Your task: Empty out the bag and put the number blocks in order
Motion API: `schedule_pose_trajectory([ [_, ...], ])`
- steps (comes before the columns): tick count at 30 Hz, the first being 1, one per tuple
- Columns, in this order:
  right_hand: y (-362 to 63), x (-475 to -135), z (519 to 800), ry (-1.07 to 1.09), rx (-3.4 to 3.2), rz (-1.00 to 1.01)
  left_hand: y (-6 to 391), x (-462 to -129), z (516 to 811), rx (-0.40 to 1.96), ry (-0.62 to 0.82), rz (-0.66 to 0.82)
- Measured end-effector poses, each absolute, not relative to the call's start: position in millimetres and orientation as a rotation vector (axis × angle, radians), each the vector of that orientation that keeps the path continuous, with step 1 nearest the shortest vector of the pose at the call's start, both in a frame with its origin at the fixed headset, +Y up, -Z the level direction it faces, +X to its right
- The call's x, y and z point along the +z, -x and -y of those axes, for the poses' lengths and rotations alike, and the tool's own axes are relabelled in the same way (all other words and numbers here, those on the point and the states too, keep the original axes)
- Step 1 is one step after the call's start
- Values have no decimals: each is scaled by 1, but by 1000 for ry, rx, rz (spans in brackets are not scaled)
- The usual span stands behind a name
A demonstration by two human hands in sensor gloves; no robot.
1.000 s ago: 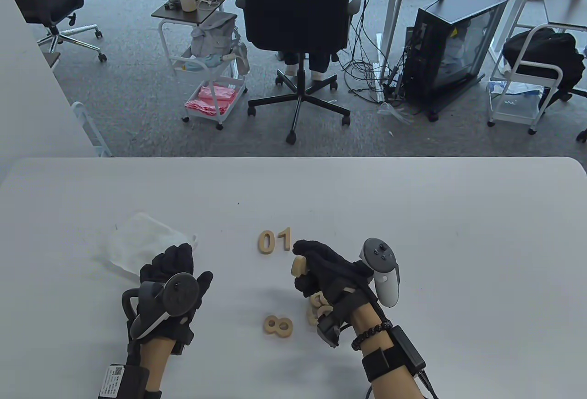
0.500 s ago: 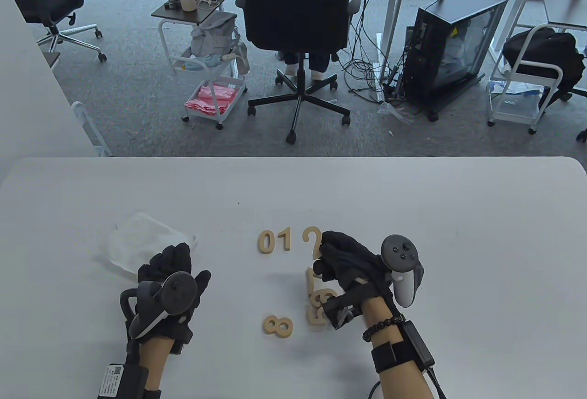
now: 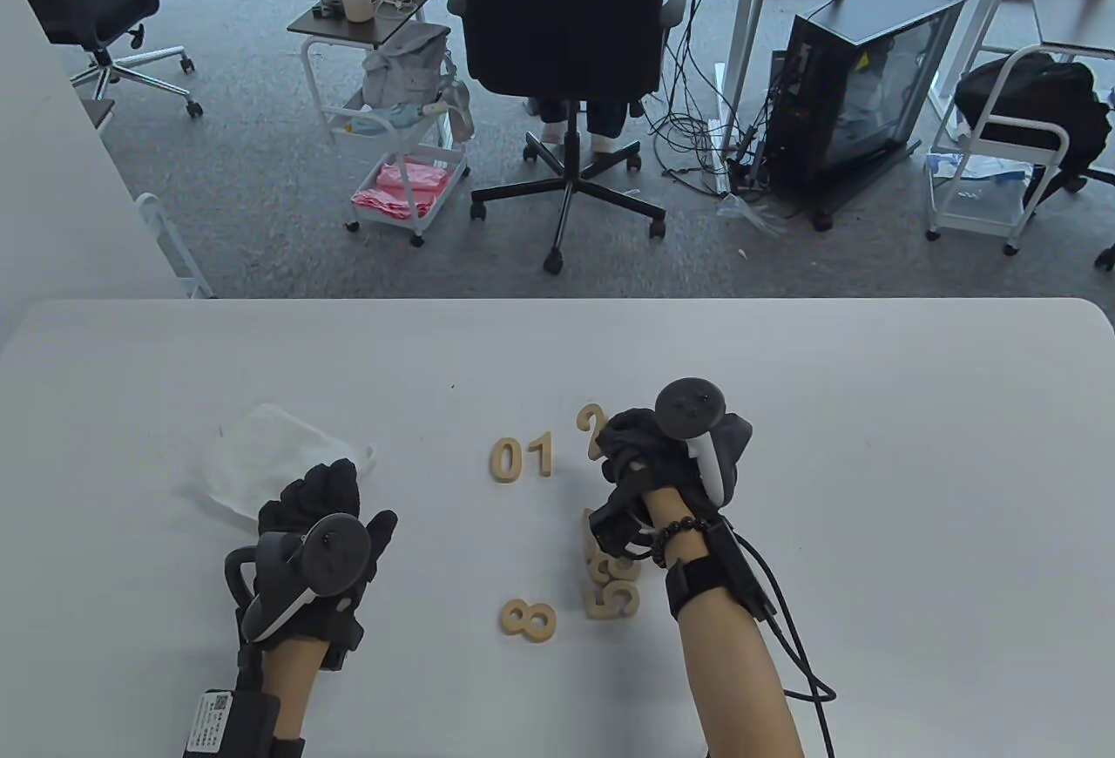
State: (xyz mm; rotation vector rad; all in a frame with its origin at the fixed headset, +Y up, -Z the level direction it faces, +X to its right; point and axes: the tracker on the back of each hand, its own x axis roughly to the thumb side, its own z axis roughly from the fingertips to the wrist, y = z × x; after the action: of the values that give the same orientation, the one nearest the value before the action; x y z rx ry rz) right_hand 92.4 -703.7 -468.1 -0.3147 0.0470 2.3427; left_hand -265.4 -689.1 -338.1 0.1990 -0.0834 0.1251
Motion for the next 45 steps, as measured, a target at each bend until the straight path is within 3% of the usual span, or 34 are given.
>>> schedule_pose_trajectory([
  [9, -65, -498, 725, 396, 2490, -136, 267, -338, 688, 132, -203, 80],
  [20, -45, -512, 747, 463, 2593, -181, 268, -338, 688, 140, -208, 81],
  [45, -34, -524, 757, 344, 2916, -304, 269, -338, 687, 139, -209, 74],
])
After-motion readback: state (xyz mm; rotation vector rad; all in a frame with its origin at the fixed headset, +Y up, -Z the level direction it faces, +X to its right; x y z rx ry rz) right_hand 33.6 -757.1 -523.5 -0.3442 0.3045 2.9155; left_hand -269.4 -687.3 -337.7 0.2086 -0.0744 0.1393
